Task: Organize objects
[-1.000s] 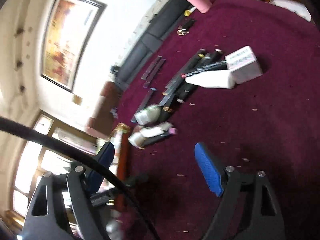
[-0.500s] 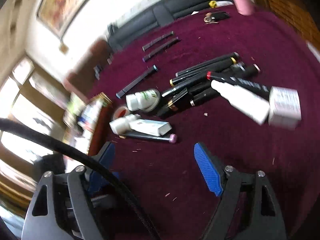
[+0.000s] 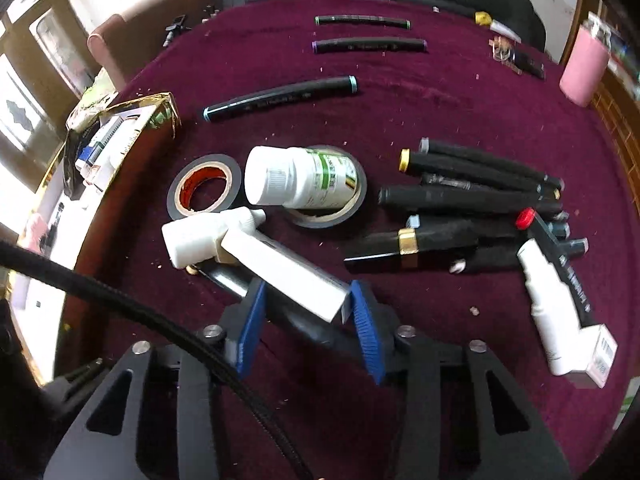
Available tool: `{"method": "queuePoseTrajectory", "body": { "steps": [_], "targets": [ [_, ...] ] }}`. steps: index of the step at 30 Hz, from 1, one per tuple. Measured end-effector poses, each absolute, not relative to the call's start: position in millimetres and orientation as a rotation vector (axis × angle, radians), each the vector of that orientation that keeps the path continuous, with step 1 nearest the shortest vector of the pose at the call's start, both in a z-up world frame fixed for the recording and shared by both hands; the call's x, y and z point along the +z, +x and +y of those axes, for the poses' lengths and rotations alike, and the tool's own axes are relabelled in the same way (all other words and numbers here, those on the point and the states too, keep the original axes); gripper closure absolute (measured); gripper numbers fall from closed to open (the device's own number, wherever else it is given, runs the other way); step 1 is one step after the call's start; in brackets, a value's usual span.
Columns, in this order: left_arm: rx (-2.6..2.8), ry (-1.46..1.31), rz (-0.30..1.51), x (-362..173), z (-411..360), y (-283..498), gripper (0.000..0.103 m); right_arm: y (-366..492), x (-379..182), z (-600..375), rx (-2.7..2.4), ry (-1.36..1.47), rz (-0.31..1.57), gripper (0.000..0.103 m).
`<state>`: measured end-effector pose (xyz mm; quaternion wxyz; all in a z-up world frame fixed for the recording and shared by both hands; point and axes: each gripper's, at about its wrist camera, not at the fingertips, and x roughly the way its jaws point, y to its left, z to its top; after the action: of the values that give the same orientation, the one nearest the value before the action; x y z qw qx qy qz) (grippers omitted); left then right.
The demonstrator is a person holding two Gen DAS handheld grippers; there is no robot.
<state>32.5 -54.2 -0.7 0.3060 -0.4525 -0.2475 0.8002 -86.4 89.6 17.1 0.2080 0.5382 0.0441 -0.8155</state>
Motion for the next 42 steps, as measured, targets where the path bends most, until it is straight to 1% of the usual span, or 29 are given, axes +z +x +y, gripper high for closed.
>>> {"method": "queuePoseTrajectory", "body": {
  "steps": [2, 5, 8, 10, 13, 16, 17, 19, 21, 24, 26, 27, 28, 29, 30, 31, 33, 34, 35, 37, 42],
  "targets": [
    [2.117, -1.198, -0.655, -0.2, -54.3, 33.3, 0.002, -82.4, 16.7, 95.3, -2.239, 1.515, 0.059, 0.074],
    [2.118, -1.199, -0.653, 0.0, -54.0, 32.9, 0.002, -66.2, 14.1, 107.3, -2.157, 1.541, -0.053, 0.081],
    [2.119, -1.204, -0.644, -0.4, -53.3, 32.9, 0.003, -40.5, 9.4, 116.6, -2.072, 1.594, -0.102, 0.081],
    [2.113, -1.215, -0.531, 2.6, -40.6, 38.6, 0.002, -24.4, 5.4, 131.2, -2.028, 1.621, -0.178, 0.081],
    [2.126, -1.230, -0.442, 4.2, -27.1, 44.4, 0.002, -13.4, 5.9, 147.1, -2.033, 1.602, -0.193, 0.081],
    [2.102, -1.249, -0.498, 2.9, -31.6, 40.6, 0.002, -8.3, 20.7, 158.9, -2.066, 1.540, -0.240, 0.081],
    [2.089, -1.263, -0.530, 2.3, -34.8, 37.4, 0.002, -8.6, 26.3, 161.6, -2.087, 1.514, -0.248, 0.078],
    [2.101, -1.317, -0.604, 2.5, -39.1, 27.2, 0.002, -10.0, 36.7, 166.7, -2.152, 1.470, -0.224, 0.077],
    [2.170, -1.364, -0.598, 3.2, -36.5, 10.5, 0.002, -13.9, 42.6, 171.0, -2.194, 1.442, -0.238, 0.077],
    [2.314, -1.442, -0.482, 5.4, -19.2, -7.9, 0.002, -13.9, 49.2, 188.7, -2.217, 1.383, -0.341, 0.077],
    [2.416, -1.491, -0.288, 3.9, 4.9, -20.8, 0.003, -13.6, 51.3, 197.7, -2.231, 1.367, -0.373, 0.077],
    [2.457, -1.506, -0.172, 2.1, 17.7, -25.3, 0.006, -11.5, 50.7, 202.9, -2.236, 1.366, -0.390, 0.077],
    [2.499, -1.509, -0.049, -0.2, 30.1, -28.2, 0.014, -10.5, 50.5, 207.3, -2.238, 1.367, -0.402, 0.077],
    [2.522, -1.499, 0.008, -0.8, 34.8, -27.6, 0.018, -9.6, 50.7, 210.1, -2.243, 1.367, -0.411, 0.077],
    [2.523, -1.478, 0.028, 0.4, 35.6, -25.5, 0.034, -9.1, 51.4, 212.5, -2.247, 1.365, -0.415, 0.077],
    [2.510, -1.469, 0.038, 2.0, 33.3, -23.8, 0.059, -8.7, 53.0, 214.9, -2.250, 1.360, -0.412, 0.077],
    [2.459, -1.474, 0.019, 4.7, 18.8, -21.0, 0.077, -10.0, 54.9, 213.7, -2.253, 1.356, -0.387, 0.071],
    [2.440, -1.489, -0.011, 4.5, 5.6, -20.4, 0.090, -11.8, 54.7, 209.8, -2.255, 1.356, -0.366, 0.068],
    [2.443, -1.499, -0.010, 6.2, -3.6, -18.4, 0.092, -13.9, 53.7, 204.6, -2.254, 1.356, -0.346, 0.067],
    [2.440, -1.512, -0.018, 6.7, -23.7, -12.4, 0.092, -20.5, 52.3, 189.1, -2.240, 1.358, -0.296, 0.067],
    [2.422, -1.503, -0.013, 8.7, -34.3, -1.6, 0.092, -40.6, 44.4, 149.0, -2.247, 1.378, -0.155, 0.067]
  ]
}}
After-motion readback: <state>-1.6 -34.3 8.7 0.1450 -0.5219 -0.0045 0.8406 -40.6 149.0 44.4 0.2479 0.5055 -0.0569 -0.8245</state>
